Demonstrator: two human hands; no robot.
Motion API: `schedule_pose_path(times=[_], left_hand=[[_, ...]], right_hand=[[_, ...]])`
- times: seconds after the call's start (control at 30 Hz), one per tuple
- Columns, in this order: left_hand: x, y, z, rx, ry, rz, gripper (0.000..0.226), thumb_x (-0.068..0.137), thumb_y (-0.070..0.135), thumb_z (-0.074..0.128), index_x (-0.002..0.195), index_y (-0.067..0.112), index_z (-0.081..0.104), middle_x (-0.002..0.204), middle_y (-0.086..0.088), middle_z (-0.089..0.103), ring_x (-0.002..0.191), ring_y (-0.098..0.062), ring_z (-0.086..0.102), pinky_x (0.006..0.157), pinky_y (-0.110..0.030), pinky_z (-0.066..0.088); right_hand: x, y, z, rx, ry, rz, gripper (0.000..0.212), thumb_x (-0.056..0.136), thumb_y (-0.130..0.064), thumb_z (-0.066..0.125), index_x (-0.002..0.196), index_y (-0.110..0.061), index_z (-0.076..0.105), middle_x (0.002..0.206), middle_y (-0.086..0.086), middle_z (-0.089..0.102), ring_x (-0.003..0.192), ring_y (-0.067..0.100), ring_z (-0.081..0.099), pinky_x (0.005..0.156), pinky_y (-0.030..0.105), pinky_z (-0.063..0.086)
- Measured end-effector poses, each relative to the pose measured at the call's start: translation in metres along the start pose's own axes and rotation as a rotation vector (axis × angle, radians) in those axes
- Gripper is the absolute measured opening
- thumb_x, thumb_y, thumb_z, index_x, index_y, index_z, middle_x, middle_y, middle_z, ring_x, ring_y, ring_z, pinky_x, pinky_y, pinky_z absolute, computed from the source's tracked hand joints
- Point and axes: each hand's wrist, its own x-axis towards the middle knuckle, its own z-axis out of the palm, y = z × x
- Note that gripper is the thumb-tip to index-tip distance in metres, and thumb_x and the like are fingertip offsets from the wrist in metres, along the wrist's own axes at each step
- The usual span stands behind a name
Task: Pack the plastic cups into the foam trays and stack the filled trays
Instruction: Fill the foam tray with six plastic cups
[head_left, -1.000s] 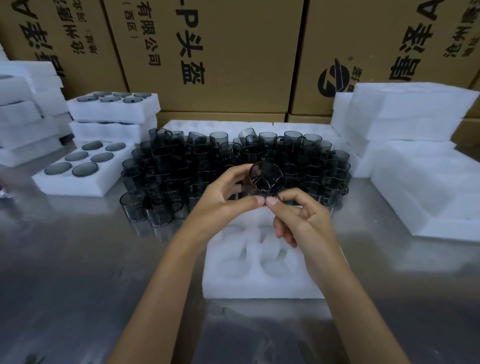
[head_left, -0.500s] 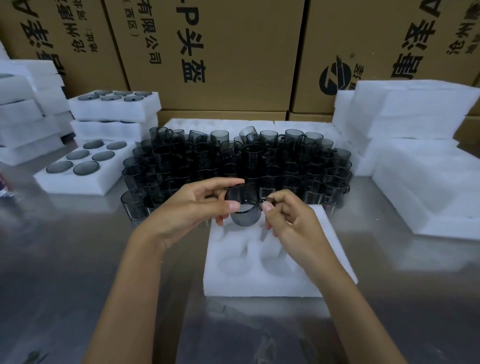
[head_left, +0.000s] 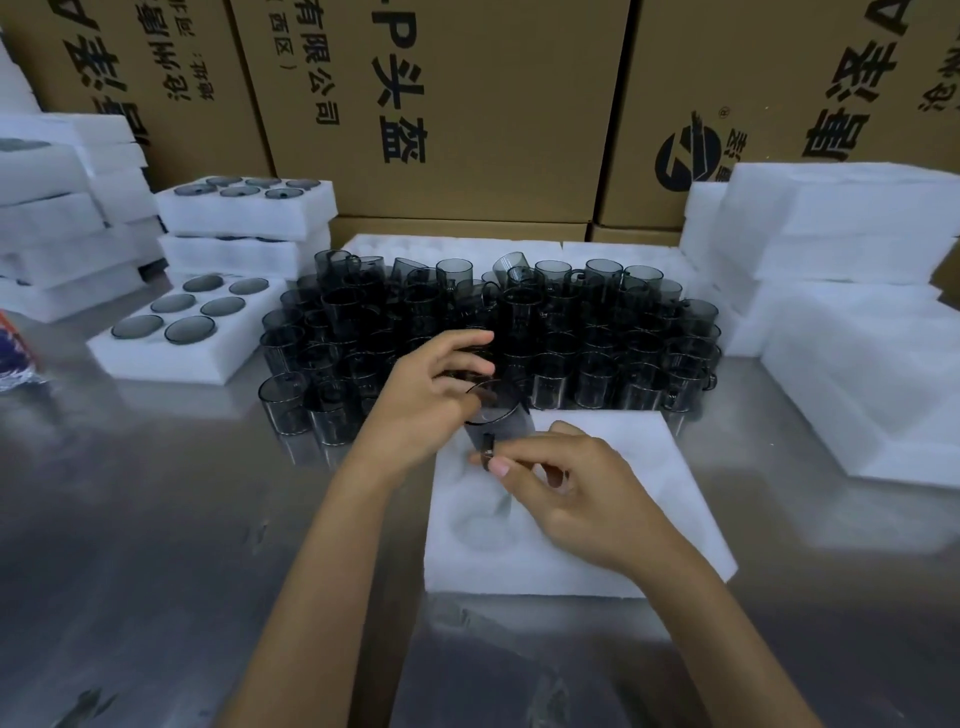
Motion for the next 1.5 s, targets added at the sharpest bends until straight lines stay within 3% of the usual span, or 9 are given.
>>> schedule_pose_path(times=[0.23,0.33,0.5,0.63,0.73,0.83,1.07,1.4,1.5], left_hand=[[0.005,-0.005,-0.003,-0.003,0.144,0.010,0.037,0.079,-0.011,0.069,0.094,0.023,0.072,0.083,0.002,0.077,0.079,-0.010,0.073,0.070,-0.016,0.053],[0.002,-0.005,0.002,0.159,0.108,0.027,0.034,0.081,-0.011,0.066,0.082,0.021,0.076,0.082,0.004,0.076,0.083,-0.010,0.072,0.077,-0.022,0.056],[0.001,-0.003,-0.003,0.178,0.009,-0.049,0.018,0.088,0.005,0.071,0.092,0.020,0.080,0.087,0.008,0.077,0.089,-0.002,0.071,0.079,-0.015,0.053],[0.000,-0.003,-0.022,0.246,-0.064,-0.074,0.016,0.093,0.020,0.069,0.103,0.029,0.077,0.099,0.018,0.074,0.097,0.008,0.065,0.083,-0.010,0.047],[-0.001,-0.004,-0.030,0.351,-0.099,-0.086,0.025,0.091,0.029,0.070,0.114,0.037,0.070,0.117,0.017,0.064,0.108,-0.001,0.057,0.079,-0.014,0.041],[0.001,-0.007,-0.030,0.455,-0.114,-0.166,0.038,0.092,0.033,0.068,0.128,0.038,0.059,0.131,0.011,0.051,0.120,-0.010,0.047,0.092,-0.025,0.042],[0.006,-0.017,-0.017,0.500,-0.178,-0.296,0.032,0.097,0.025,0.063,0.128,0.024,0.060,0.118,0.001,0.063,0.109,-0.016,0.060,0.102,-0.034,0.046],[0.007,-0.026,-0.027,0.275,-0.086,-0.265,0.025,0.085,0.025,0.078,0.109,0.027,0.071,0.103,0.002,0.071,0.096,-0.010,0.068,0.085,-0.025,0.053],[0.006,-0.028,-0.027,0.125,0.077,-0.209,0.006,0.091,0.018,0.071,0.094,0.021,0.075,0.097,-0.005,0.074,0.078,-0.007,0.069,0.065,-0.023,0.056]], right_hand=[[0.004,0.005,0.001,0.189,0.255,0.028,0.009,0.092,-0.029,0.067,0.089,-0.037,0.070,0.090,-0.012,0.065,0.080,0.011,0.056,0.066,0.017,0.039],[0.005,0.007,-0.001,0.142,0.275,0.044,0.024,0.094,-0.030,0.063,0.115,-0.042,0.064,0.115,-0.022,0.059,0.106,0.003,0.055,0.077,0.016,0.041],[0.005,0.009,0.003,-0.139,0.100,-0.005,0.048,0.103,-0.033,0.051,0.150,-0.036,0.042,0.146,-0.031,0.038,0.141,-0.008,0.026,0.118,0.028,0.024],[0.005,0.008,0.005,-0.262,0.060,-0.025,0.049,0.106,-0.034,0.040,0.155,-0.033,0.032,0.155,-0.028,0.028,0.143,-0.013,0.007,0.116,0.019,0.013],[0.004,0.007,0.005,-0.335,0.038,-0.048,0.050,0.107,-0.029,0.038,0.156,-0.030,0.030,0.160,-0.020,0.029,0.149,-0.007,0.005,0.110,0.018,0.010],[0.004,0.005,0.005,-0.414,-0.004,-0.056,0.052,0.106,-0.028,0.036,0.157,-0.028,0.028,0.161,-0.018,0.029,0.149,-0.006,0.002,0.110,0.018,0.010],[0.004,0.001,0.008,-0.586,-0.084,0.013,0.055,0.102,-0.033,0.027,0.156,-0.025,0.031,0.164,-0.011,0.024,0.154,0.008,-0.003,0.120,0.035,0.007],[0.004,-0.001,0.014,-0.499,-0.081,0.110,0.056,0.102,-0.032,0.027,0.157,-0.027,0.026,0.166,-0.011,0.016,0.154,0.010,0.003,0.122,0.044,0.005],[0.004,0.000,0.016,-0.473,-0.068,0.113,0.055,0.101,-0.032,0.030,0.157,-0.030,0.027,0.166,-0.015,0.016,0.153,0.006,0.005,0.121,0.040,0.001]])
